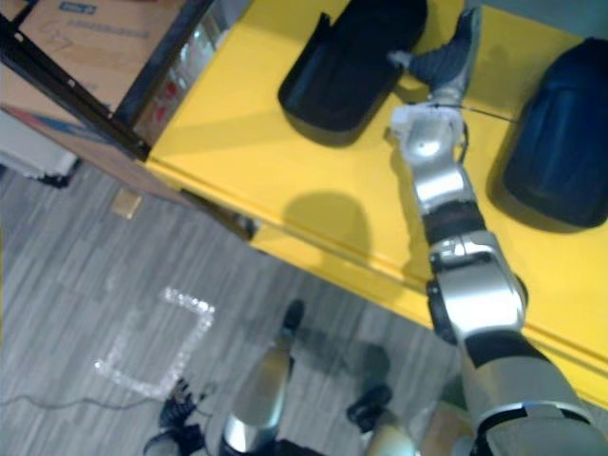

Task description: Walk over and take plastic housings, then place them on the shelf

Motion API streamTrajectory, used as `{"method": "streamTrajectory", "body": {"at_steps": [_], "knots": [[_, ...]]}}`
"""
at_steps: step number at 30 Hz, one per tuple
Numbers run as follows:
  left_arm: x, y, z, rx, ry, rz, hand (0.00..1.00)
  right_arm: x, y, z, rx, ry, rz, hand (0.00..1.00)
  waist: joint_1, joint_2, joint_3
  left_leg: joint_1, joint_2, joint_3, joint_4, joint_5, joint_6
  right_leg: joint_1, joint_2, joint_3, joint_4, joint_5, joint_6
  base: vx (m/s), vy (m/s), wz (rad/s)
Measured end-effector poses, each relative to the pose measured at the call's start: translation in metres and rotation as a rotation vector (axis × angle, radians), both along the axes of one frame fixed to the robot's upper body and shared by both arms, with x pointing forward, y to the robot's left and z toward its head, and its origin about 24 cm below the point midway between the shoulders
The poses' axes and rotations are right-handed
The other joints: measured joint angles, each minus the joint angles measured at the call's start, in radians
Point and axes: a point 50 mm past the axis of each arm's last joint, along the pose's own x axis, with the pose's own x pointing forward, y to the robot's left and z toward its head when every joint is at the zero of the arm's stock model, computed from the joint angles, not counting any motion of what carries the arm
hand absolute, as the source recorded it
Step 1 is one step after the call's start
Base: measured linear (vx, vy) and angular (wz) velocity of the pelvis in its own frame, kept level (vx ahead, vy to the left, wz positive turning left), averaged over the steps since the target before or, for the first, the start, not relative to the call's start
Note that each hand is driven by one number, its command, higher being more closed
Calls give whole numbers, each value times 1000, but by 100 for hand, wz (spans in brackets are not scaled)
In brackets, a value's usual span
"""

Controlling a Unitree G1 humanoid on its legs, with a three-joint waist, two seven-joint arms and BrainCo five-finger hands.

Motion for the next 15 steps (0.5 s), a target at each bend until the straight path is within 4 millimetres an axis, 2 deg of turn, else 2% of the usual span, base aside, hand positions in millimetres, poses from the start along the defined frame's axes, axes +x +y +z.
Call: {"method": "streamTrajectory", "body": {"at_steps": [1,4,5,10,12,13,14,15], "knots": [[0,1,0,4,-4,6,0,-9,5,11,-33,-81,-22,0,-10,-1,0,20,4,9,-5,0,0,17,7,6,-16,9,0,-16,-32,-20],[-2,8,1,20,-5,25,0,-22,16,25,-98,-189,-41,0,-26,-8,-3,62,9,29,-21,0,0,43,18,20,-42,16,-1,-53,-21,-22],[-4,10,2,27,-7,29,0,-26,24,31,-133,-226,-31,0,-42,-17,-8,68,13,33,-25,-1,0,47,23,22,-49,14,-3,-72,-23,-21],[-8,20,3,55,-11,25,0,-40,53,39,-299,-265,138,0,-61,-63,-34,105,28,76,-62,0,-1,50,40,57,-80,31,0,-18,-33,-23],[-12,24,2,83,12,-6,0,-45,79,29,-474,-227,284,0,-76,-86,-47,135,26,86,-84,5,-8,73,44,60,-103,40,4,65,-28,-14],[-14,26,1,91,19,-10,0,-47,98,14,-573,-169,386,0,-81,-103,-60,148,24,94,-86,3,-8,90,44,61,-118,43,8,87,-22,-7],[-15,26,1,100,23,-19,0,-47,107,6,-614,-123,456,0,-81,-112,-69,154,24,98,-86,-1,-9,97,46,62,-127,44,9,93,-27,-10],[-17,26,1,110,29,-30,0,-47,122,-12,-694,-24,564,0,-83,-126,-86,164,26,104,-86,-7,-13,109,52,64,-141,52,9,116,-43,-7]]}}
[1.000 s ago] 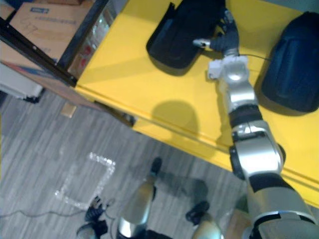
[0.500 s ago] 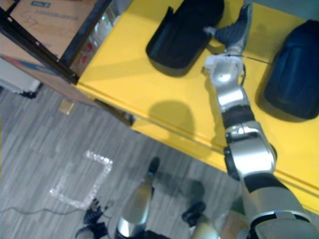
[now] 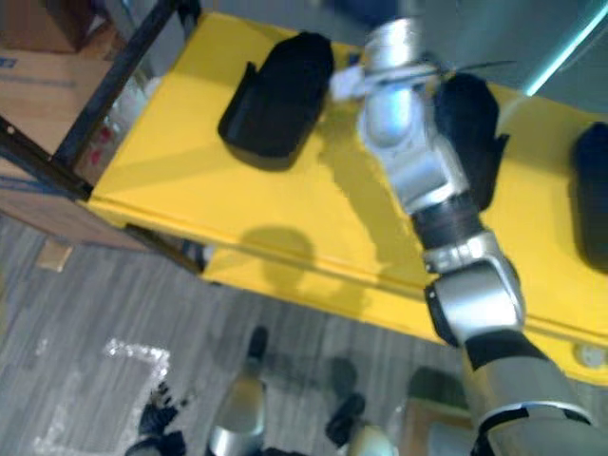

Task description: Walk over and take plastic housings, then place them on the shelf

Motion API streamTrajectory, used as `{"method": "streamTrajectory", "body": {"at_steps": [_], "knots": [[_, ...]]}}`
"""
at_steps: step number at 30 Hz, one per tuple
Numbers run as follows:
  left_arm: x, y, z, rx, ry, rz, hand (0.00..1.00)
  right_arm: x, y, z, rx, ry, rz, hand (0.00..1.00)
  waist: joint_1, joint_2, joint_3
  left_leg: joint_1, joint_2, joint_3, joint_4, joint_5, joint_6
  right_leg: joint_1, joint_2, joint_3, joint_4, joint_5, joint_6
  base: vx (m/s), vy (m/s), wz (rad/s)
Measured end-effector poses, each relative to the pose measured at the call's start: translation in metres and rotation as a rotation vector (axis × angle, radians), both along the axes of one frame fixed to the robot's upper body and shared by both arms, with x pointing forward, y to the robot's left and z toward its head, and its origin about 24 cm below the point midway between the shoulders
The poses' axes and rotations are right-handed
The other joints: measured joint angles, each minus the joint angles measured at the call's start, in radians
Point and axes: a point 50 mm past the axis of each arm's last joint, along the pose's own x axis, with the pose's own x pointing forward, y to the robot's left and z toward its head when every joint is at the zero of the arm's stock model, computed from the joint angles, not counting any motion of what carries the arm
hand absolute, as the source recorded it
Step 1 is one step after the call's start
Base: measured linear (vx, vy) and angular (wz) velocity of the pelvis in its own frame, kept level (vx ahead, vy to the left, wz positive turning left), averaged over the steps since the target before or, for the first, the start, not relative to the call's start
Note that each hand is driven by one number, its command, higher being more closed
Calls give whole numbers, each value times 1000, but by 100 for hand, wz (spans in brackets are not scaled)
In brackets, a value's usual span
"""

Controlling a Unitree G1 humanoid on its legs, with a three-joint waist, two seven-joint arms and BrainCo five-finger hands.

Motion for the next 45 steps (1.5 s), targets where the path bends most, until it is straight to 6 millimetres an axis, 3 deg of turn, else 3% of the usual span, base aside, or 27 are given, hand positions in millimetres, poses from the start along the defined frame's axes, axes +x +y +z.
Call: {"method": "streamTrajectory", "body": {"at_steps": [1,4,7,11,16,20,25,33,41,45], "knots": [[-1,-1,0,11,6,-16,0,1,22,-27,-164,156,89,0,-3,-20,-28,4,1,2,0,-5,-1,17,6,-1,-23,7,1,115,-46,-2],[-1,-5,-1,31,15,-56,0,-2,51,-72,-449,343,163,0,-6,-42,-58,10,2,3,-1,-7,-3,45,20,-6,-65,21,4,80,-38,7],[-5,-5,-2,39,32,-57,0,-2,59,-92,-665,364,119,0,-6,-48,-71,20,4,6,-2,-11,-5,64,30,-6,-94,35,2,-6,-9,-2],[-18,-1,-6,42,89,-36,0,10,52,-112,-892,398,-9,0,-14,-51,-115,17,5,8,-6,-14,-5,80,41,-7,-139,54,3,-13,-4,-1],[-29,0,-10,45,144,-13,0,24,34,-112,-999,439,-126,0,-20,-59,-142,10,5,10,-9,-18,0,92,54,-9,-192,81,-3,-28,-4,-1],[-31,2,-11,44,161,-9,0,38,8,-96,-995,439,-240,0,-20,-71,-152,3,4,10,-8,-14,-5,93,59,-9,-212,102,1,0,0,0],[-31,2,-11,41,172,-11,0,43,-7,-89,-973,438,-288,0,-24,-82,-160,3,4,10,-8,-13,-5,93,65,-8,-212,102,1,0,0,0],[-30,1,-11,35,182,-11,0,48,-15,-93,-985,479,-298,0,-26,-83,-161,5,4,11,-8,-13,-6,94,65,-7,-211,102,0,0,0,0],[-31,0,-13,24,200,-9,0,51,-27,-120,-1132,495,-306,0,-21,-73,-194,4,4,9,-8,-13,-6,94,65,-8,-210,101,-1,0,0,0],[-30,0,-12,26,195,-9,0,51,-29,-125,-1174,478,-316,0,-20,-72,-194,4,5,7,-8,-13,-6,94,65,-9,-210,101,-1,-27,-9,1]]}}
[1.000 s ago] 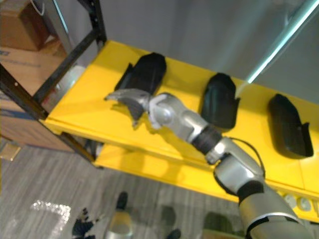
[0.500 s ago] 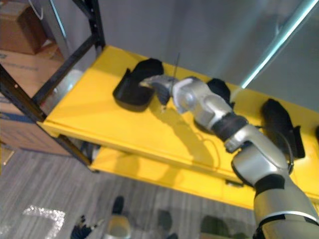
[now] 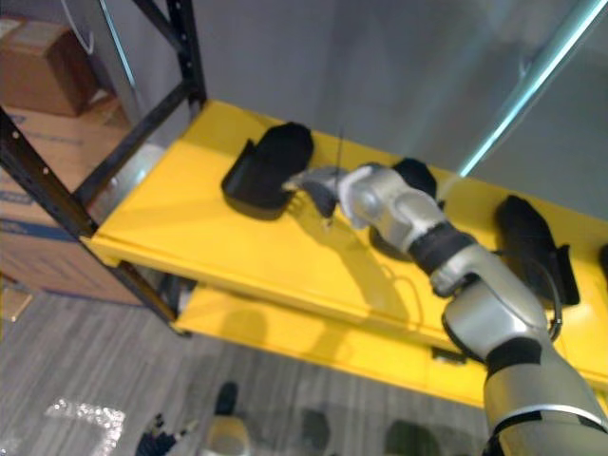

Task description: Walk over and take plastic housings, then place them on the shelf

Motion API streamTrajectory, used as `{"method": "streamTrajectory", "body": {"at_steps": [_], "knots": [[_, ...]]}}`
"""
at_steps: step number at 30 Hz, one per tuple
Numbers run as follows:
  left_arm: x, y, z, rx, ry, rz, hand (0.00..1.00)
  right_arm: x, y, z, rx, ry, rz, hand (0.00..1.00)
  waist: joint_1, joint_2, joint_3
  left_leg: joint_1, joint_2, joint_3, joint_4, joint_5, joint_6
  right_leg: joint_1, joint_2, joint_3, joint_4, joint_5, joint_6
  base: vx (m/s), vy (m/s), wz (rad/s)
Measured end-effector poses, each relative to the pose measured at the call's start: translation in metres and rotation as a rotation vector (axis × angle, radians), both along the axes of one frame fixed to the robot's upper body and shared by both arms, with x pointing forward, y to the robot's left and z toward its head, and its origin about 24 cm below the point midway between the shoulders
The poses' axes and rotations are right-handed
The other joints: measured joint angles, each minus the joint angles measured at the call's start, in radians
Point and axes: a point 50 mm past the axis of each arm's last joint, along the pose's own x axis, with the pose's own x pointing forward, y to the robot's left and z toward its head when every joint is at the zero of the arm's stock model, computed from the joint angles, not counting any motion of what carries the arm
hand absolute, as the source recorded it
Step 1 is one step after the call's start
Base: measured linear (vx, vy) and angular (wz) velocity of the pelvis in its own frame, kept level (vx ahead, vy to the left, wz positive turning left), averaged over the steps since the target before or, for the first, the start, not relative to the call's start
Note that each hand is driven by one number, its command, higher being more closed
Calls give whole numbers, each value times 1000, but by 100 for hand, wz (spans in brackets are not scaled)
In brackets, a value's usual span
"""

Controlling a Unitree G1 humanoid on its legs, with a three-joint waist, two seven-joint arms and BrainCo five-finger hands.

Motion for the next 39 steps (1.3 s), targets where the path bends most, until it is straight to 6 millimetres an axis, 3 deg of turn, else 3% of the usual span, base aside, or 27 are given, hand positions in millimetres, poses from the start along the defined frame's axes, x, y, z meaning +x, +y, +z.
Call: {"method": "streamTrajectory", "body": {"at_steps": [8,11,17,23,31,36,39], "knots": [[2,0,1,3,-9,0,0,3,-6,-10,-22,-27,-28,0,12,1,1,-3,-1,-6,1,0,0,1,0,-12,0,0,0,0,0,1],[3,1,2,4,-13,3,0,8,-12,-11,-12,-152,-44,0,15,3,2,-12,-1,-16,1,1,-2,0,1,-22,0,-2,-2,-10,-4,9],[12,0,3,-2,-40,6,0,13,-21,10,117,-414,-45,0,37,22,15,-28,-4,-41,4,4,-3,-1,4,-46,0,-5,-6,-11,-6,11],[14,-1,4,-8,-48,11,0,13,-23,21,192,-502,-63,0,43,28,19,-33,-4,-52,5,7,-5,0,6,-52,1,-6,-7,-2,0,4],[15,-5,3,-18,-53,14,0,12,-13,14,153,-369,-44,0,55,40,47,-30,-1,-59,4,8,-5,2,4,-55,12,-11,-7,-34,8,1],[15,1,5,-7,-59,38,0,10,-6,3,93,-224,-15,0,63,26,82,-38,-1,-63,4,9,-4,0,3,-69,12,-12,-7,-28,8,4],[20,3,8,1,-84,32,0,10,1,12,70,-195,2,0,65,26,102,-40,-1,-65,5,10,-5,-1,3,-71,12,-13,-7,2,1,1]]}}
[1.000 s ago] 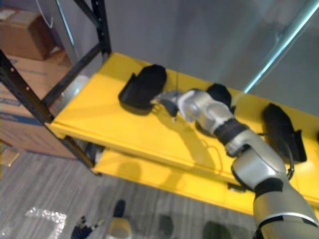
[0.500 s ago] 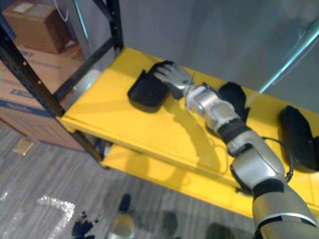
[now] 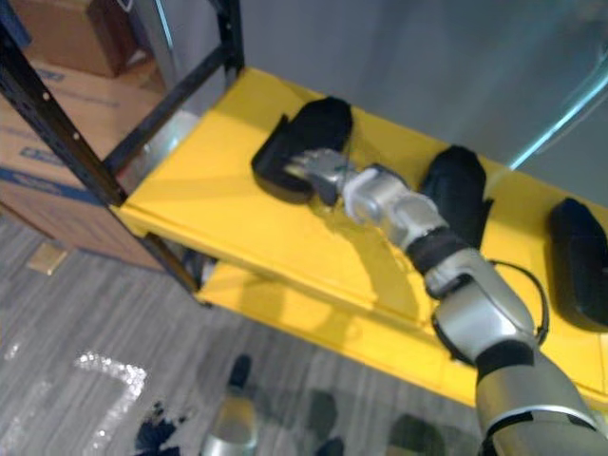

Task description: Walk over and take plastic housings, then place them on the shelf

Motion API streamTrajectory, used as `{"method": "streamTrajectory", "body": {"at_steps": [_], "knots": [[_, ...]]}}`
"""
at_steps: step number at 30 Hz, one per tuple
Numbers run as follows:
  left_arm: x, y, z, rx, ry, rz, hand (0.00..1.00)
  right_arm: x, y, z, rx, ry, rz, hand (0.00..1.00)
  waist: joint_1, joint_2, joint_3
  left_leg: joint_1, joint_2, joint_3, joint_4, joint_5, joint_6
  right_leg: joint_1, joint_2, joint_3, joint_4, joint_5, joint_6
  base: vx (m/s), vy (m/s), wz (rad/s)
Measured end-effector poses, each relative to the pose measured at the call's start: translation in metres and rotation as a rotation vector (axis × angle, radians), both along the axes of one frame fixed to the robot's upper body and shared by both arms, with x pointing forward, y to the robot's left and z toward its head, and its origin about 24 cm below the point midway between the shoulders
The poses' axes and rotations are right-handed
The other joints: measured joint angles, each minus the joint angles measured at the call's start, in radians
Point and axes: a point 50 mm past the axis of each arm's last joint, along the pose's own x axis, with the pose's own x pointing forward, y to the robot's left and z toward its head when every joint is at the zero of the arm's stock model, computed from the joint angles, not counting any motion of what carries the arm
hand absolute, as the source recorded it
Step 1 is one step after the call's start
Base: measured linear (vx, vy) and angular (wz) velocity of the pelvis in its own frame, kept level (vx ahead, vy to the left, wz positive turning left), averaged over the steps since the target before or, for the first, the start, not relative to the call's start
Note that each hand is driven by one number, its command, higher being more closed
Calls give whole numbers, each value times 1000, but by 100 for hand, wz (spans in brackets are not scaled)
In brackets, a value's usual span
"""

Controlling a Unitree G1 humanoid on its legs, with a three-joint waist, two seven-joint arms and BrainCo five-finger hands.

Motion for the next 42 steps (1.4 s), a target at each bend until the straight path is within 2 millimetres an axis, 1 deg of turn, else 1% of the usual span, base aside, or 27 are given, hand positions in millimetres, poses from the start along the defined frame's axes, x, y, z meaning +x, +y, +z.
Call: {"method": "streamTrajectory", "body": {"at_steps": [2,5,8,10,13,15,19,21,25,28,32,34,38,42], "knots": [[4,2,3,8,-17,-5,0,0,4,10,1,7,6,0,1,-3,6,-20,0,-5,0,2,-2,-16,1,-4,0,0,0,-7,7,5],[9,6,7,23,-40,-12,0,1,4,14,-15,9,2,0,2,-5,28,-32,-3,-17,0,4,-2,-23,1,-9,2,-2,0,7,11,11],[13,6,9,22,-53,-14,0,2,3,13,-22,20,-8,0,16,-5,46,-39,-3,-17,0,5,-2,-32,0,-8,8,-4,-2,1,4,1],[14,6,10,13,-65,-4,0,2,4,21,-27,0,-6,0,16,-6,54,-39,-2,-17,0,5,-2,-35,-1,-7,14,-9,0,0,0,0],[17,6,12,6,-82,-1,0,4,-1,21,-32,2,-26,0,16,-8,56,-38,-2,-19,0,5,-2,-42,-6,-8,38,-24,0,-6,8,2],[18,5,12,0,-86,-10,0,4,-2,21,-33,1,-25,0,16,-8,56,-39,0,-15,1,5,-2,-51,-11,-4,53,-30,0,-18,18,-5],[21,5,13,-3,-96,-15,0,5,-8,21,-58,2,-42,0,15,-8,56,-35,0,-9,0,4,-1,-53,-13,1,57,-31,0,-14,7,-2],[21,5,13,-5,-97,-12,0,5,-7,22,-66,8,-41,0,16,-8,56,-31,2,2,0,4,0,-57,-15,8,60,-31,0,-26,13,-14],[21,5,14,-6,-95,-12,0,5,-11,25,-84,10,-48,0,14,-8,56,-30,6,12,0,4,0,-66,-15,22,68,-31,0,-12,4,-9],[21,4,13,-11,-83,-15,0,4,-15,33,-100,-6,-45,0,11,-8,56,-26,8,16,0,4,0,-66,-13,25,67,-31,0,-2,-3,-3],[20,3,12,-16,-72,-15,0,0,-10,43,-123,-19,-12,0,8,-9,56,-15,12,29,0,4,-1,-62,-13,34,68,-30,-1,-6,-6,-8],[20,3,11,-18,-66,-15,0,-4,-5,46,-136,-24,18,0,-3,-11,55,-11,14,31,0,4,-1,-60,-11,37,67,-30,-1,-18,-8,-4],[20,3,11,-18,-63,-17,0,-8,0,45,-165,-6,49,0,-12,-12,54,1,16,38,0,4,0,-53,-10,48,67,-29,0,-21,-4,-6],[20,3,11,-15,-59,-23,0,-12,4,43,-193,30,72,0,-16,-21,50,5,18,38,0,3,-1,-48,-8,48,63,-28,-1,0,0,0]]}}
